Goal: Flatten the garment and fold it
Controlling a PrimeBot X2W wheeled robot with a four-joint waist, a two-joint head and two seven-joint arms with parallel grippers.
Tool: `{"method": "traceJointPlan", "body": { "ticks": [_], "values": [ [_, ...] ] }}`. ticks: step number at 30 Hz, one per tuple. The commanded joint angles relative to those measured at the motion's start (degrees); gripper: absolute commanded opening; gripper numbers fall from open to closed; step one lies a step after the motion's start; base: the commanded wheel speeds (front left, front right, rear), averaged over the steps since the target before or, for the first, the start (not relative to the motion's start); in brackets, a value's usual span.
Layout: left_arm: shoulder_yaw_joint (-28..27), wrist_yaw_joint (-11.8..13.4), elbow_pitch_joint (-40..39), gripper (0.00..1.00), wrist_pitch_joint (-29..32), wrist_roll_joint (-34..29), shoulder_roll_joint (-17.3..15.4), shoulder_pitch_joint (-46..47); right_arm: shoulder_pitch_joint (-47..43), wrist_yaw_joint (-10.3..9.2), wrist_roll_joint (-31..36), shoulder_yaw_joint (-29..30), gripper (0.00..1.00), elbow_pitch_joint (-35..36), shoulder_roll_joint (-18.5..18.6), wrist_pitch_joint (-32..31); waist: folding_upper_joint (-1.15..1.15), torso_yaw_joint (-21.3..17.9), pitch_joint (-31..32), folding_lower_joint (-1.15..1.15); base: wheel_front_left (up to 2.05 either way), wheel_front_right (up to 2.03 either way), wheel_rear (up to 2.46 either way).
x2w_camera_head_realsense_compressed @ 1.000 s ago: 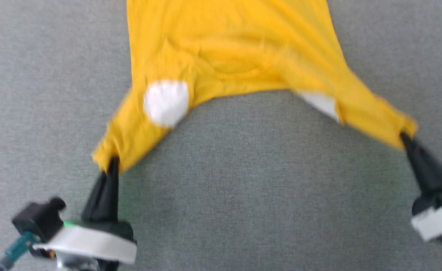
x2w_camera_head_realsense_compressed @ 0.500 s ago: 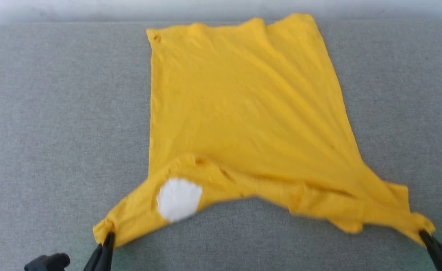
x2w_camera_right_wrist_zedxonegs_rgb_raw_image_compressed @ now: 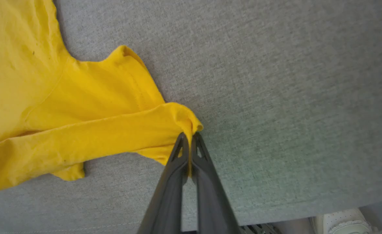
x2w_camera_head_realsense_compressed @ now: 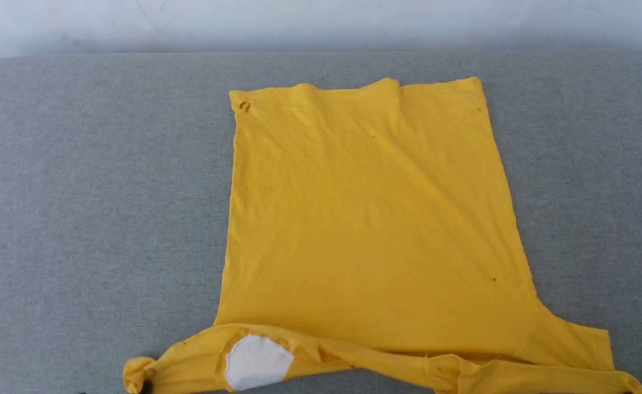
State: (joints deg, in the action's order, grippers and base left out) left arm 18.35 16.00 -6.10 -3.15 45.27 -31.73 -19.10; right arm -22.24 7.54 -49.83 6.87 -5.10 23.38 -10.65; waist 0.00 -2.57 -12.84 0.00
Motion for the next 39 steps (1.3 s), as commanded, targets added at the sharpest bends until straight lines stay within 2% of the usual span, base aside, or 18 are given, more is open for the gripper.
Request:
{"method": "traceJointPlan", "body": {
  "ticks": [1,11,13,14,18,24,28,31,34,39],
  "values": [
    [-0.43,0.52,-0.04,0.00,-0.38,-0.34,-0.34,-0.70,-0.51,-0.05,0.21,0.29,0.00,-0.28,0.20,-0.10,0.00,0.30,-0.06,0.00,0.00,0.00,0.00],
    [-2.51,0.31,-7.80,0.00,-7.58,-2.24,1.72,2.59,0.81,-0.05,0.83,-0.25,0.00,-0.13,-1.25,0.47,0.00,1.95,-0.10,0.00,0.00,0.00,0.00],
    [-2.29,0.70,-9.51,0.00,-7.95,-3.15,1.87,3.28,1.27,-0.05,1.42,-0.29,0.49,-0.36,-1.62,1.22,0.00,2.16,-0.08,0.00,0.00,0.00,0.00],
    [-2.07,0.94,-10.32,0.00,-7.91,-3.61,1.79,3.40,1.46,-0.05,1.74,-0.38,1.00,-0.57,-1.74,1.47,0.00,2.23,-0.05,0.00,0.00,0.00,0.00],
    [-1.58,2.27,-13.66,0.00,-7.26,-5.56,0.96,3.73,3.10,-0.05,3.33,-0.38,1.00,1.60,-1.19,2.49,0.00,2.43,-0.32,0.00,0.00,0.00,0.00],
    [-1.14,3.89,-19.03,0.00,-5.31,-7.61,-0.45,4.55,10.97,-0.05,4.78,5.95,1.00,15.96,1.80,3.51,0.00,2.89,-2.55,0.00,0.00,0.00,0.00],
    [-0.50,4.86,-21.82,0.00,-4.14,-9.26,-0.89,6.10,20.89,-0.05,6.10,10.80,1.00,25.58,5.10,-1.06,0.00,3.70,-5.51,0.00,0.00,0.00,0.00],
    [0.57,5.07,-23.31,0.00,-3.51,-10.44,-0.65,7.78,31.36,-0.05,6.12,11.35,1.00,29.40,6.64,-7.40,0.00,4.54,-8.24,0.00,0.00,0.00,0.00],
    [1.68,5.08,-24.08,0.00,-3.17,-11.61,-0.13,9.87,43.90,-0.05,6.69,9.06,1.00,27.36,7.70,-14.03,0.00,5.42,-10.75,0.00,0.00,0.00,0.00],
    [3.82,4.90,-24.62,0.00,-2.90,-13.47,1.03,12.93,62.11,-0.05,12.25,4.38,1.00,16.56,7.78,-23.92,0.00,7.35,-14.37,0.00,0.00,0.00,0.00]
  ]
}}
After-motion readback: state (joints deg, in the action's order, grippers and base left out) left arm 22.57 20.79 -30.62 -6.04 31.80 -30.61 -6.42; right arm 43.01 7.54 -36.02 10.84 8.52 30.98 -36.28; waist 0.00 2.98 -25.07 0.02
